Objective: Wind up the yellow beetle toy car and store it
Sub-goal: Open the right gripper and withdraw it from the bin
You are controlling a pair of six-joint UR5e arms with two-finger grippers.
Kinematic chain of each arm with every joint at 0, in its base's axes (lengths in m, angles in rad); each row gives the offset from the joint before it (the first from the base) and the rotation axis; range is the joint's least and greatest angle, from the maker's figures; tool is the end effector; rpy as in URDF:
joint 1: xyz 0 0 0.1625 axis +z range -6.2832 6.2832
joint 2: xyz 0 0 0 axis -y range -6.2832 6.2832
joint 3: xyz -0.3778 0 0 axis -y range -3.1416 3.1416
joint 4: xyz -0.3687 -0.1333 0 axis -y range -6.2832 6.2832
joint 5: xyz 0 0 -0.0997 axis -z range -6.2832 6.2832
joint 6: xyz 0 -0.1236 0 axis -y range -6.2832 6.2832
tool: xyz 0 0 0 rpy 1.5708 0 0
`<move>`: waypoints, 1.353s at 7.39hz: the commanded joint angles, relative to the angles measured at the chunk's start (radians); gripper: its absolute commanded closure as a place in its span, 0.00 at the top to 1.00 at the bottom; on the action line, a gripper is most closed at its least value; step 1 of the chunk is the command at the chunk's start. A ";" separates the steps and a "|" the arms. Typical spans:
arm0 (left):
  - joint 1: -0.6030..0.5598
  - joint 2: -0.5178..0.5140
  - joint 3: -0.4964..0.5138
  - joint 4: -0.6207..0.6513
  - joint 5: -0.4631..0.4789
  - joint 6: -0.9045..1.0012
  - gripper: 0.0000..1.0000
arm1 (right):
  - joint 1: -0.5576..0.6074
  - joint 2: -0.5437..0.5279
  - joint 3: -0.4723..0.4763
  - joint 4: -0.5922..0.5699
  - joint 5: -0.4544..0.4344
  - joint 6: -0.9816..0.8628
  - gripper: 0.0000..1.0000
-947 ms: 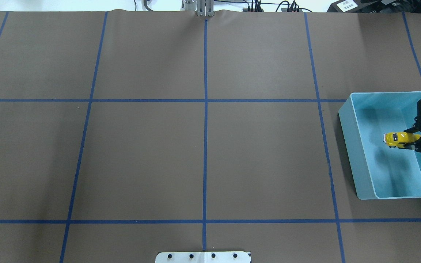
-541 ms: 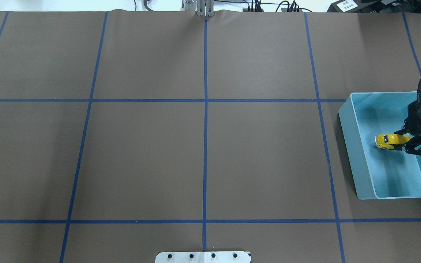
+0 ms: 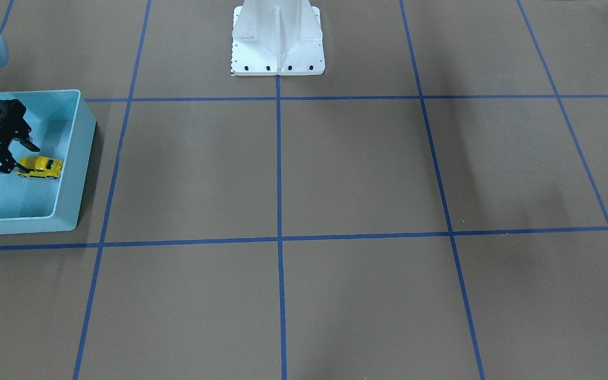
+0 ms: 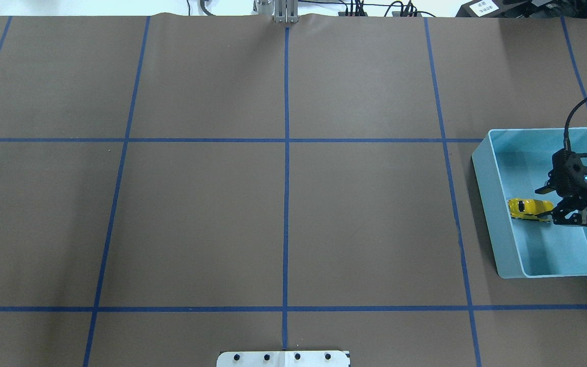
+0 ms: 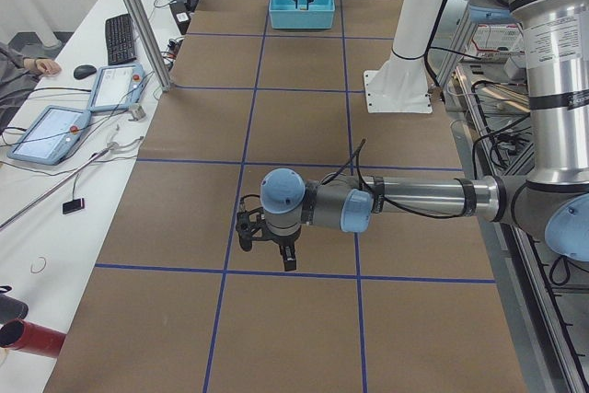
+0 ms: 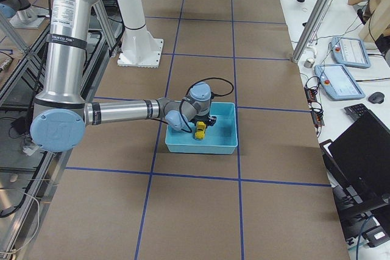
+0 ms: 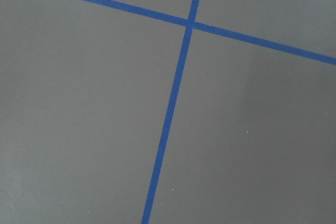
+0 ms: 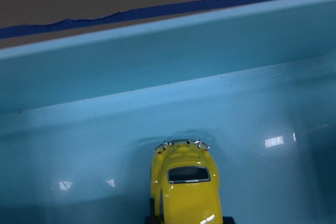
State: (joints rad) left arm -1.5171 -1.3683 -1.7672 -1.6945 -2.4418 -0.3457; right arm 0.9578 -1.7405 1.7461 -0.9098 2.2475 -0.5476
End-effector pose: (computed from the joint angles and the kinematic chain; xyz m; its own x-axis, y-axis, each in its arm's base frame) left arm -0.0172 -0.4026 0.6022 0.6186 -0.2192 -0.7545 0.1662 0.9751 -0.1470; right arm -0.2090 -0.3944 0.5469 0.1188 -0.9880 0.0983 0.6021 0.1504 0.7841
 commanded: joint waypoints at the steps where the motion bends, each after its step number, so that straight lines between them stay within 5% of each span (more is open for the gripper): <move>1: 0.000 0.000 0.002 -0.005 0.007 0.005 1.00 | 0.059 -0.045 0.038 -0.006 0.062 -0.003 1.00; 3: 0.000 0.002 0.003 -0.005 0.050 0.014 1.00 | 0.224 -0.126 0.020 -0.021 0.185 -0.005 1.00; 5: 0.002 0.002 0.002 -0.007 0.102 0.017 1.00 | 0.434 -0.146 0.009 -0.159 0.242 -0.008 1.00; 10: 0.006 -0.002 -0.003 -0.008 0.101 0.014 1.00 | 0.845 -0.061 -0.061 -0.861 0.130 0.055 1.00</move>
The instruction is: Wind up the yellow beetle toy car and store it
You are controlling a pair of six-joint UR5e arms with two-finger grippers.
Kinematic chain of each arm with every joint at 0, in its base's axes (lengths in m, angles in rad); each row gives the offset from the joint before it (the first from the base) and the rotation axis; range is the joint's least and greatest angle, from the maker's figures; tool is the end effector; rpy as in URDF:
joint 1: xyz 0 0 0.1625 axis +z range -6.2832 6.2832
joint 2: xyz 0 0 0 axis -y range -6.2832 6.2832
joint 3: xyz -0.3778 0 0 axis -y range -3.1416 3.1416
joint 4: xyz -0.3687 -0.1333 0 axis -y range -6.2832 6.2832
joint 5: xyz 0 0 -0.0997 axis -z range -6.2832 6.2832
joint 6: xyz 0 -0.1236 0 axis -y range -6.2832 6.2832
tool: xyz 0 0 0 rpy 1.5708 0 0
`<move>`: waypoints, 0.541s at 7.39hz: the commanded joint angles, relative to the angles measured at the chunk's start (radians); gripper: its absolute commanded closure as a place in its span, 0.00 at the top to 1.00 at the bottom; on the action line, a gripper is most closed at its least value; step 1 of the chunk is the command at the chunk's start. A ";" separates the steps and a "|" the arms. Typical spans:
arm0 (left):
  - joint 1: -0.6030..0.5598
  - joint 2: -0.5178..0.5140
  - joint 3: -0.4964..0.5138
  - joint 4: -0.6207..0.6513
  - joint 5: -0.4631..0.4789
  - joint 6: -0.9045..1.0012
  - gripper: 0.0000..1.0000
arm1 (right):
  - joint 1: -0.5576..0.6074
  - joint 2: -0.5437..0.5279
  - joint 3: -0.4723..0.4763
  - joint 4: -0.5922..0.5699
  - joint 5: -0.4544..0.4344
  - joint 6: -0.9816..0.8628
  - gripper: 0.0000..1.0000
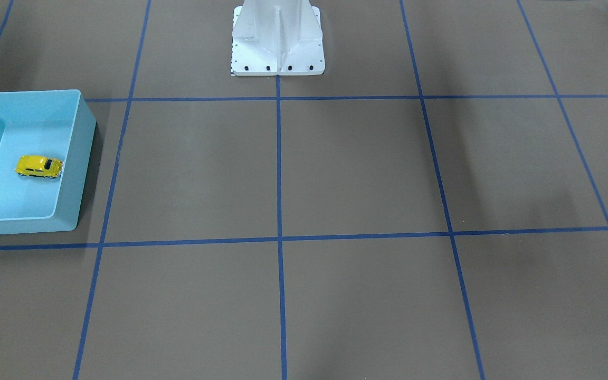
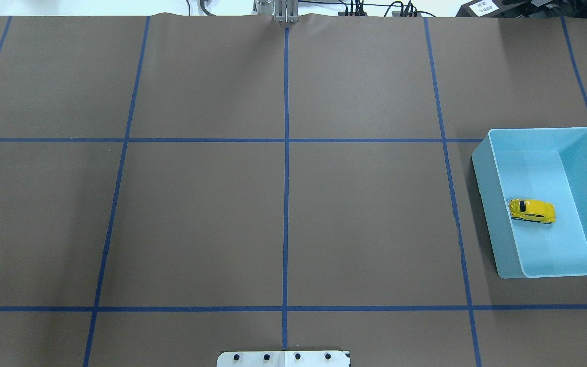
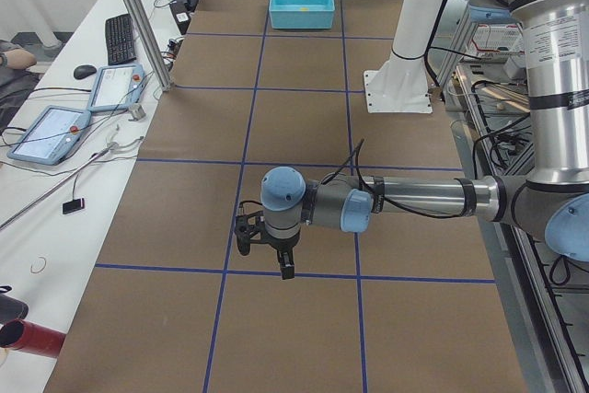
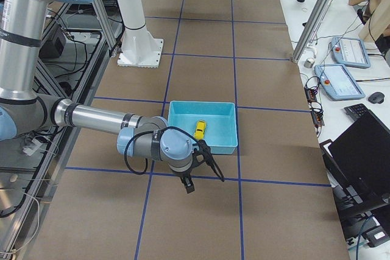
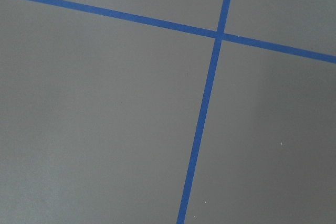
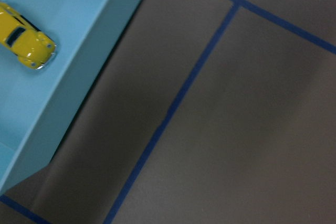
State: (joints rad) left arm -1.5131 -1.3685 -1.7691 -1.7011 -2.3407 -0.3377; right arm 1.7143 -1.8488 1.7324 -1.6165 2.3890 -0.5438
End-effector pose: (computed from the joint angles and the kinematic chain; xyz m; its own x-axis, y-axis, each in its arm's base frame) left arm -0.0240 -0.4049 0.6095 0.6905 -0.2065 -0.6933 0.1818 0.9772 -0.1099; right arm 0.0923 -0.3375 0.6681 0.6375 -0.3219 0.6999 0.2205 0.9468 0.2346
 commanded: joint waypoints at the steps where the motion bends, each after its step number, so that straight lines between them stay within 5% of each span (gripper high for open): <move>1: 0.004 -0.013 -0.003 -0.003 0.001 0.009 1.00 | 0.129 0.087 -0.086 -0.189 -0.013 0.091 1.00; 3: 0.025 -0.027 0.004 -0.003 0.003 0.016 1.00 | 0.133 0.106 -0.106 -0.201 -0.077 0.202 1.00; 4: 0.054 -0.044 0.016 0.000 0.015 0.026 1.00 | 0.131 0.111 -0.103 -0.191 -0.082 0.484 1.00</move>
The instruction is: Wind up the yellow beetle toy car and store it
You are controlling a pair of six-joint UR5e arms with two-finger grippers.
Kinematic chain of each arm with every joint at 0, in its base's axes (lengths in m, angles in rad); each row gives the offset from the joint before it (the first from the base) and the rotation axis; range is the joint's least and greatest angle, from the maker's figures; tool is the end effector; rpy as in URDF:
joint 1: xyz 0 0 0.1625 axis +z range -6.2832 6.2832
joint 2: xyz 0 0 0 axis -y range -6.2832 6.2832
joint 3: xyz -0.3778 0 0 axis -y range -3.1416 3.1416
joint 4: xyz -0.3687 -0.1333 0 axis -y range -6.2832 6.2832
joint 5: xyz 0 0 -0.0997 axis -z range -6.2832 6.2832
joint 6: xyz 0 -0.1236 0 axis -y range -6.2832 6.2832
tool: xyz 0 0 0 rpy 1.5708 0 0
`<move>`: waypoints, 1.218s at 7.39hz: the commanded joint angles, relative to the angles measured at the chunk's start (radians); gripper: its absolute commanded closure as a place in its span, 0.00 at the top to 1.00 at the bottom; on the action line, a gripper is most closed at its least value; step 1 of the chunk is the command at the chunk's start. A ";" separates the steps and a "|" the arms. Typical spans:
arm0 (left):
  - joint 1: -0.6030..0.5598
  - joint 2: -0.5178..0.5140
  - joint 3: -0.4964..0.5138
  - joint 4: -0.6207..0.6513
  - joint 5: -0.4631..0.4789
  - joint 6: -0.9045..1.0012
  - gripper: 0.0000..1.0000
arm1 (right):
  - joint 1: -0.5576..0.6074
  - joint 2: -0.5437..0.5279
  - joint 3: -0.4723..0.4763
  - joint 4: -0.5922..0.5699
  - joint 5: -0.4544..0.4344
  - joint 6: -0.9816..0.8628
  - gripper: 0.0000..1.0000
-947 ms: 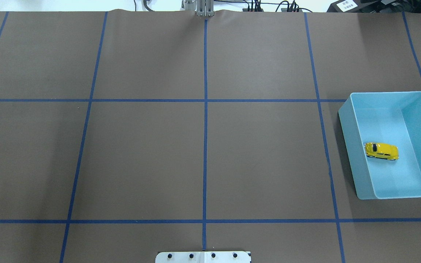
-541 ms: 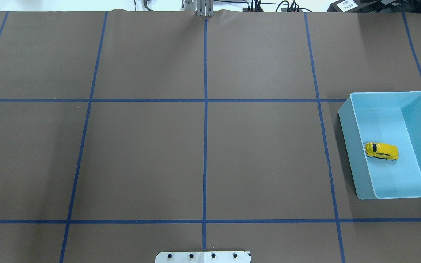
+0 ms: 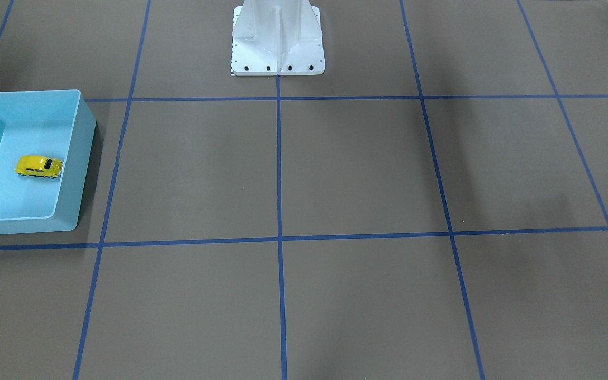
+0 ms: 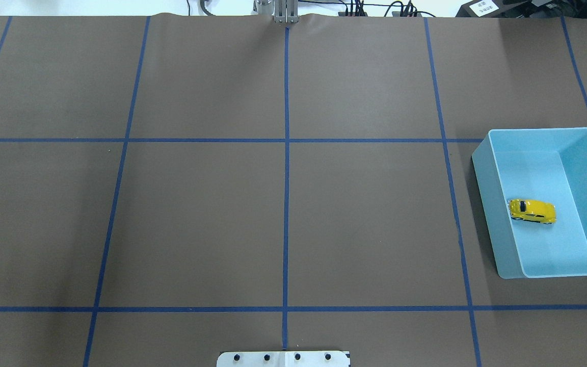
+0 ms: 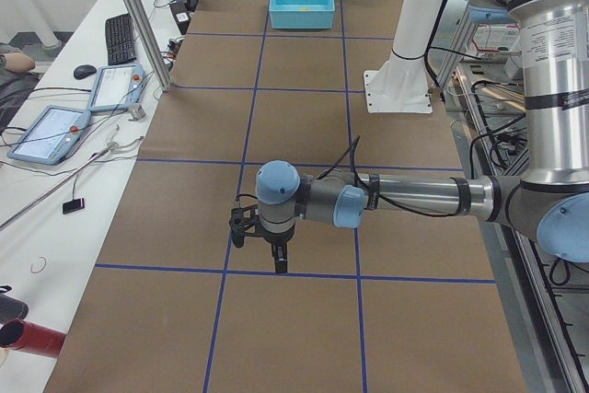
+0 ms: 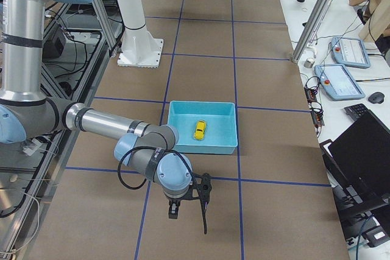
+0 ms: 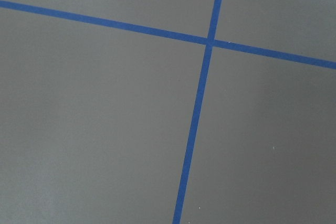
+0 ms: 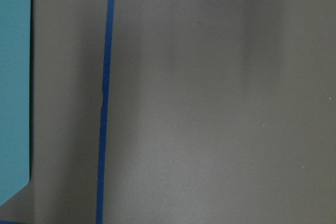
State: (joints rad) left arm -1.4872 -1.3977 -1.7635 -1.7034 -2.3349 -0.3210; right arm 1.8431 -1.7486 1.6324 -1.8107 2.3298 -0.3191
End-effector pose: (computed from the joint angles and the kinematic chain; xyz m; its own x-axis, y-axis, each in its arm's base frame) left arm -0.0129 -0.4182 0.6005 0.7005 -0.1544 -0.6968 0.1459 0.9867 -0.0719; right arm 0.1437 -0.3353 0.6959 0.6813 0.1215 0.7218 -0.0404 0.9909 -0.1287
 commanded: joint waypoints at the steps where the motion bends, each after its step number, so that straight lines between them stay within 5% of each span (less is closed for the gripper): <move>1: 0.030 -0.050 0.050 0.002 0.026 0.011 1.00 | -0.013 0.011 -0.006 0.083 -0.021 0.382 1.00; 4: 0.030 -0.082 0.075 -0.001 0.026 0.010 1.00 | -0.146 0.032 0.052 0.116 -0.010 0.540 1.00; 9: 0.030 -0.156 0.148 0.005 0.015 0.003 1.00 | -0.292 0.069 0.149 0.111 -0.021 0.543 1.00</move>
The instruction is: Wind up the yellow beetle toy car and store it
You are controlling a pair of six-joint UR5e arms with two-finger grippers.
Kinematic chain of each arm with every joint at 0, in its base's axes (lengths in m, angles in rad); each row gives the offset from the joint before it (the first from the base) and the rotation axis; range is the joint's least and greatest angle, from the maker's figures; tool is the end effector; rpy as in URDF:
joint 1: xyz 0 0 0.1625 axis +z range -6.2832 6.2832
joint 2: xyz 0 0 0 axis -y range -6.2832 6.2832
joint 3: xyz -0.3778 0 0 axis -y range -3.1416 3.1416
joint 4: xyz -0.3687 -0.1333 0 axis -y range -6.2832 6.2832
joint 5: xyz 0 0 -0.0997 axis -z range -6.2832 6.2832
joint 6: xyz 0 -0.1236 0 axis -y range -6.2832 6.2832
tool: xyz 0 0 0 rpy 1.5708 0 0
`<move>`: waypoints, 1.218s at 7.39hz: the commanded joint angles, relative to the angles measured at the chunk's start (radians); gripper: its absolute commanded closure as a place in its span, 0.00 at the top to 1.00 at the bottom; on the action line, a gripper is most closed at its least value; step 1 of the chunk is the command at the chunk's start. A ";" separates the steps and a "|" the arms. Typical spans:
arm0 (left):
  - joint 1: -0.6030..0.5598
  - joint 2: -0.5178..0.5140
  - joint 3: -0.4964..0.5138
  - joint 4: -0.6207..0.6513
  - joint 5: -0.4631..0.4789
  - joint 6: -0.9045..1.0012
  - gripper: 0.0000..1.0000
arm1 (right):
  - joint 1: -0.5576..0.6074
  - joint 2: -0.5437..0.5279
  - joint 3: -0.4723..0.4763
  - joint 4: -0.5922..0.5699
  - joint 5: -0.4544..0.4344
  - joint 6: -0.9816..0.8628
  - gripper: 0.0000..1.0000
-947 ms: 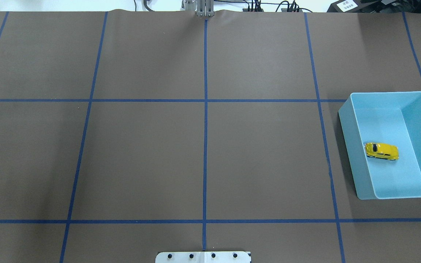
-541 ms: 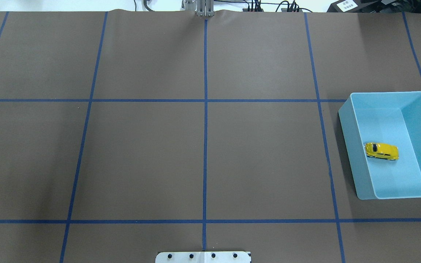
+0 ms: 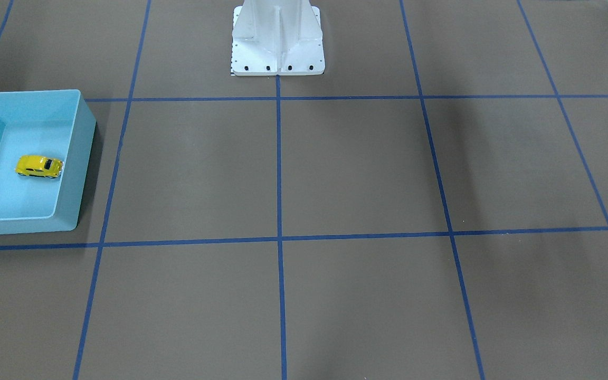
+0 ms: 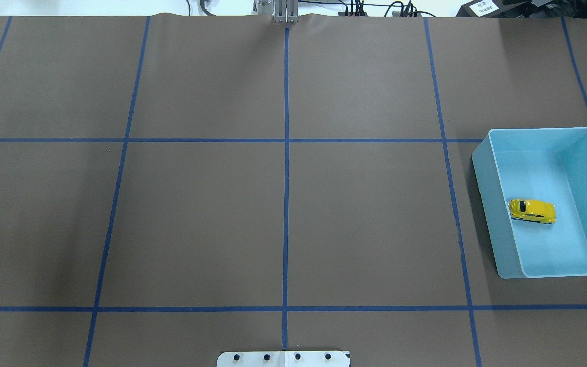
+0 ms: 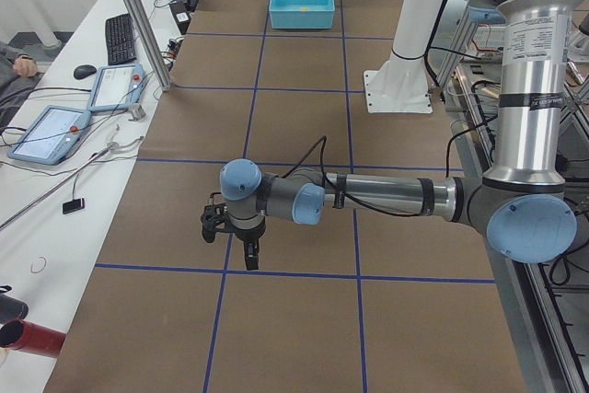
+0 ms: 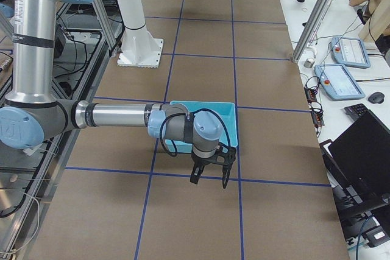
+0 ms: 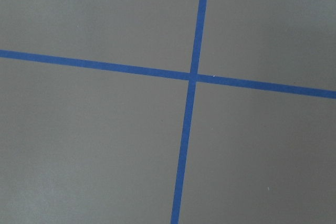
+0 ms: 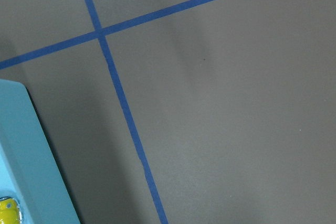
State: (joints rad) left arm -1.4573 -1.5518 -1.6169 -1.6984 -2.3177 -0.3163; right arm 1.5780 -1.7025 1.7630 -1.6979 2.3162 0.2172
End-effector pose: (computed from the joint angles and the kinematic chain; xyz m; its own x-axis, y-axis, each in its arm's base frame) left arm 0.0047 -0.4764 0.6045 0.7164 -0.1275 -0.6859 0.1167 0.9912 -0.0623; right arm 0.0524 -0.4115 0.6120 0.7157 0.2643 0.6465 -0.1653 0.9634 -0.2108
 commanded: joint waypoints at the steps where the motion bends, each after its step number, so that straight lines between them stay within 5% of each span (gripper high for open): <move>1: 0.000 -0.002 0.002 0.002 -0.002 -0.003 1.00 | -0.042 0.055 0.018 0.000 -0.009 -0.007 1.00; 9: 0.000 -0.002 0.000 0.000 -0.003 -0.009 1.00 | -0.046 0.064 -0.013 0.003 0.000 -0.134 1.00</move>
State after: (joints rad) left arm -1.4573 -1.5539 -1.6168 -1.6981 -2.3201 -0.3248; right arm 1.5324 -1.6370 1.7575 -1.6943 2.3150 0.0843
